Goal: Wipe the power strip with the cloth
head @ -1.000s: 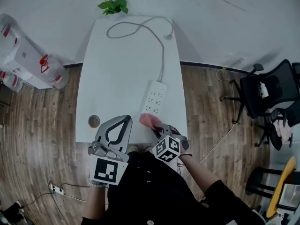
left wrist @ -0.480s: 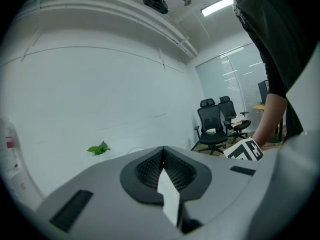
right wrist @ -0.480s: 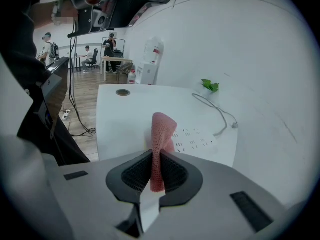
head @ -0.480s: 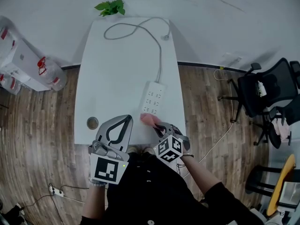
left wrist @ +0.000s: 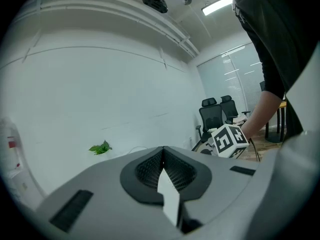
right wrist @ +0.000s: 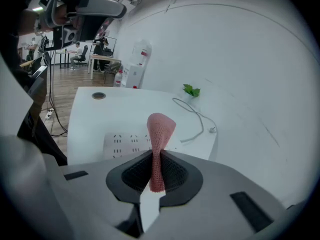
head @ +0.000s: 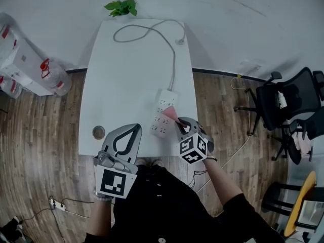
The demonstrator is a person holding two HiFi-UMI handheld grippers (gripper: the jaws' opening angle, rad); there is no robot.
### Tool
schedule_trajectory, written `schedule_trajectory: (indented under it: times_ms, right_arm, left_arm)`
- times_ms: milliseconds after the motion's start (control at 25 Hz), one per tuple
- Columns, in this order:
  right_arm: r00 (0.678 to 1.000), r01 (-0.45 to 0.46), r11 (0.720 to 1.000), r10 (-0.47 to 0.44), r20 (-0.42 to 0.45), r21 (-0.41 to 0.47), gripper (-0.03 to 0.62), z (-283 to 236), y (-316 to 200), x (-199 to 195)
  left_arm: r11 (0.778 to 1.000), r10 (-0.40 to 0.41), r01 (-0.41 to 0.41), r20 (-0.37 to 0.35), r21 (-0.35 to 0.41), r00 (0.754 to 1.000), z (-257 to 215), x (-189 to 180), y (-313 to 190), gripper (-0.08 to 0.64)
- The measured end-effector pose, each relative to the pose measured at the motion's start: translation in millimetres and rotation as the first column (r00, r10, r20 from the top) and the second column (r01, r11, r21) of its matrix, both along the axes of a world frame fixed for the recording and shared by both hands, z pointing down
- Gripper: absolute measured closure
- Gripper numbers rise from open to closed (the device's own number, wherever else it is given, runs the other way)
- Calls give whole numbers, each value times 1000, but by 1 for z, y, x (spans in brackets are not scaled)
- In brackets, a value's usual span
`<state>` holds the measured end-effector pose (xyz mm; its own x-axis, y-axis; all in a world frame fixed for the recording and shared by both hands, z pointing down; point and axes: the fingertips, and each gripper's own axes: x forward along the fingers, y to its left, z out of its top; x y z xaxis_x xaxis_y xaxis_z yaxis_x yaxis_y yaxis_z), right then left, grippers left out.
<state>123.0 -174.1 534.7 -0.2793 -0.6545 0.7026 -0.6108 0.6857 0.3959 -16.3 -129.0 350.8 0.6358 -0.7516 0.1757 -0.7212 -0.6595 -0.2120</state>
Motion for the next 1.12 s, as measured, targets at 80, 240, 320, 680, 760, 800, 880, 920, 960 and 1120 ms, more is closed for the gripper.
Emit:
schedule_trajectory:
  times_ms: [80,240,320,680,760,800,880,920,960,1120]
  right_arm:
    - [1000,-1,1000,1,-12,23,532,-7,-16,6]
    - [999,8,998,-5,-45,64,532,-16,-49,13]
    - [998,12,997,-8,-60,74,532,-17,-65,14]
    - [993,28,997,-20,-116,65,532,-6,-126,12]
    - [992,26,999,-20,-125,45,532,2,-134,10]
    - [991,28,999,-23,-134,35,532,6,-137,8]
    - [987,39,999,-36,-155,16,532,14,-141,5]
    - [985,47,999,-45,-166,6,532,19,-141,3]
    - [983,55,998,-55,-176,-5,532,23,-140,1]
    - [974,95,994,-103,-202,-48,532,40,-130,-5]
  left_arm:
    - [1000,-8,8,3,1,1000,0,-1,-1,546]
    - [999,-32,32,8,3,999,1,-7,-1,546]
    - [999,-48,48,13,1,999,2,-12,-1,546]
    - [989,-147,147,34,-22,989,8,-36,3,546]
    - [986,-165,166,38,-29,986,10,-42,5,546]
    - [984,-173,174,39,-31,984,10,-45,5,546]
    - [981,-188,189,41,-35,981,11,-51,5,546]
    - [980,-195,196,42,-37,980,11,-53,6,546]
    - [979,-200,202,42,-39,979,12,-54,7,546]
    - [977,-209,211,43,-39,977,12,-57,10,546]
